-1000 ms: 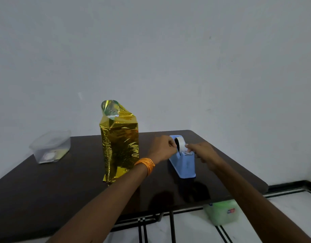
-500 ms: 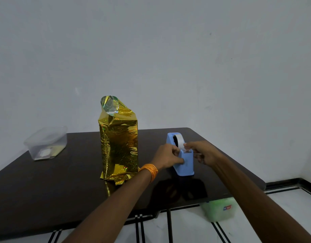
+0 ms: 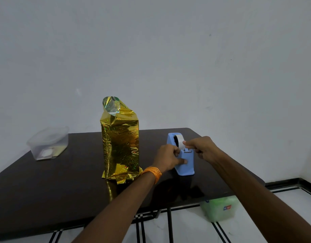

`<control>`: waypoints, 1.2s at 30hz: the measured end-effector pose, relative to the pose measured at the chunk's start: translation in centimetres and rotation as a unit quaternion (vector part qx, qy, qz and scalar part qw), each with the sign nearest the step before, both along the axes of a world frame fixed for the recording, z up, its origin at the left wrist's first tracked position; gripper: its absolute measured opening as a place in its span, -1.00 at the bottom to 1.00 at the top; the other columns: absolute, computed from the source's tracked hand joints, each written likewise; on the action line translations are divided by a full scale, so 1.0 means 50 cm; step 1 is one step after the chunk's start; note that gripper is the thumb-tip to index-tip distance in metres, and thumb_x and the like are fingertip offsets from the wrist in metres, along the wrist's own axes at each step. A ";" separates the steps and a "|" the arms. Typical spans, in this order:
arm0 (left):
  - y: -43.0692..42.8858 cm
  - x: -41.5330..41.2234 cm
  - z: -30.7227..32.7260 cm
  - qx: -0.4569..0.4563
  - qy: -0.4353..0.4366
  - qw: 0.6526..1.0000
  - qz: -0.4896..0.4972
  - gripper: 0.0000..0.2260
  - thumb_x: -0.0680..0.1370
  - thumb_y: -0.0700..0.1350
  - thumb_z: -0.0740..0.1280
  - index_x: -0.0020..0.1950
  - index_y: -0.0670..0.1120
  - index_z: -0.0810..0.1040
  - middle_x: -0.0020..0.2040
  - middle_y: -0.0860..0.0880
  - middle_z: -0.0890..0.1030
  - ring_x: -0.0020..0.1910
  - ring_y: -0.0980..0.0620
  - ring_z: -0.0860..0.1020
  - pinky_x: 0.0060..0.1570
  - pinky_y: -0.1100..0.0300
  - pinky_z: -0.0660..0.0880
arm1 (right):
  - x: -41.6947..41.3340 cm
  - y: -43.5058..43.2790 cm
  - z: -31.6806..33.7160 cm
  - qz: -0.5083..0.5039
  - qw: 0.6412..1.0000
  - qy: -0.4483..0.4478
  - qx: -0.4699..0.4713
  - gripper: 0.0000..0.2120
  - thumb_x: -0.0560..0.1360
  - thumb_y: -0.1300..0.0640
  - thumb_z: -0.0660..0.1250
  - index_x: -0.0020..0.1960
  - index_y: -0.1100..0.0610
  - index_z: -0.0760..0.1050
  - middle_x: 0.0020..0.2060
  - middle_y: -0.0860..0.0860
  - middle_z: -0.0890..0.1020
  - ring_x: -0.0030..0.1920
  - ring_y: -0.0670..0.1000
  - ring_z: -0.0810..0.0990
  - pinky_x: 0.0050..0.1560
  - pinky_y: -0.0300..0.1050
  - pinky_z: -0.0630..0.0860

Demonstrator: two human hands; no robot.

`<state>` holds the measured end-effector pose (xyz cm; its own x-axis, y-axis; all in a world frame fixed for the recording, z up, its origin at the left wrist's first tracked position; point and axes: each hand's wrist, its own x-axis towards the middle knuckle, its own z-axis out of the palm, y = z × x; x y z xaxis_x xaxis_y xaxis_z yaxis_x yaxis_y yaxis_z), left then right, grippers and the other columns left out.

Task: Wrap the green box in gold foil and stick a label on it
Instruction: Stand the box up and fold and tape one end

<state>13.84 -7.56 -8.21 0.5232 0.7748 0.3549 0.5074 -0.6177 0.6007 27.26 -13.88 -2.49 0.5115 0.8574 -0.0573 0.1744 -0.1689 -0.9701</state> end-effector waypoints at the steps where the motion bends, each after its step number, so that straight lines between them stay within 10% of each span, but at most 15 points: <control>1: -0.001 0.000 0.002 0.001 0.003 1.000 0.002 -0.68 0.36 0.05 0.59 -0.16 -0.14 0.58 -0.08 -0.12 0.66 -0.09 -0.08 0.60 -0.11 0.02 0.53 | 0.000 -0.001 0.002 -0.005 1.000 0.004 0.003 -0.79 0.45 0.23 0.51 -0.30 0.24 0.54 -0.41 0.03 0.56 -0.43 -0.07 0.30 -0.44 -0.22 0.24; 19: -0.021 0.005 -0.005 0.030 -0.024 0.999 0.015 -0.70 0.39 0.01 0.57 -0.09 -0.18 0.64 0.00 -0.13 0.67 -0.02 -0.06 0.60 -0.01 0.03 0.59 | -0.010 -0.062 -0.100 -0.039 0.996 -0.010 0.078 -0.81 0.45 0.31 0.48 -0.27 0.36 0.54 -0.54 0.03 0.49 -0.69 -0.20 0.37 -0.65 -0.35 0.27; 26: -0.007 0.004 -0.003 0.008 -0.003 1.000 0.010 -0.64 0.36 -0.02 0.60 0.00 -0.23 0.66 0.02 -0.14 0.67 0.00 -0.08 0.60 0.01 0.03 0.56 | 0.003 -0.081 -0.138 -0.029 0.970 -0.241 0.003 -0.79 0.40 0.20 0.54 -0.36 0.18 0.59 -0.43 0.01 0.64 -0.43 -0.11 0.56 -0.39 -0.26 0.49; 30: 0.011 -0.010 -0.004 0.002 0.067 0.998 -0.004 -0.52 0.36 -0.23 0.57 0.26 -0.12 0.57 0.14 -0.08 0.62 0.13 -0.04 0.58 0.11 0.10 0.56 | 0.021 -0.107 -0.138 -0.049 0.967 -0.236 0.084 -0.83 0.47 0.10 0.49 -0.25 0.14 0.62 -0.36 -0.02 0.66 -0.29 -0.05 0.62 -0.30 -0.23 0.46; 36: 0.015 -0.061 0.089 0.030 -0.075 0.996 0.041 -0.70 0.46 -0.36 0.30 0.13 -0.14 0.63 -0.06 -0.09 0.68 -0.03 -0.03 0.63 -0.08 0.22 0.52 | -0.018 -0.063 -0.050 0.006 0.969 -0.193 0.158 -0.95 0.51 0.14 0.42 -0.13 0.07 0.60 -0.27 -0.02 0.66 -0.17 -0.01 0.63 -0.20 -0.15 0.45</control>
<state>10.79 -6.81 -3.76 0.3961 0.7882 0.4710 0.4648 -0.6145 0.6375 26.37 -17.04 -4.98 0.4335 0.8068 0.4015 0.5339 0.1290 -0.8356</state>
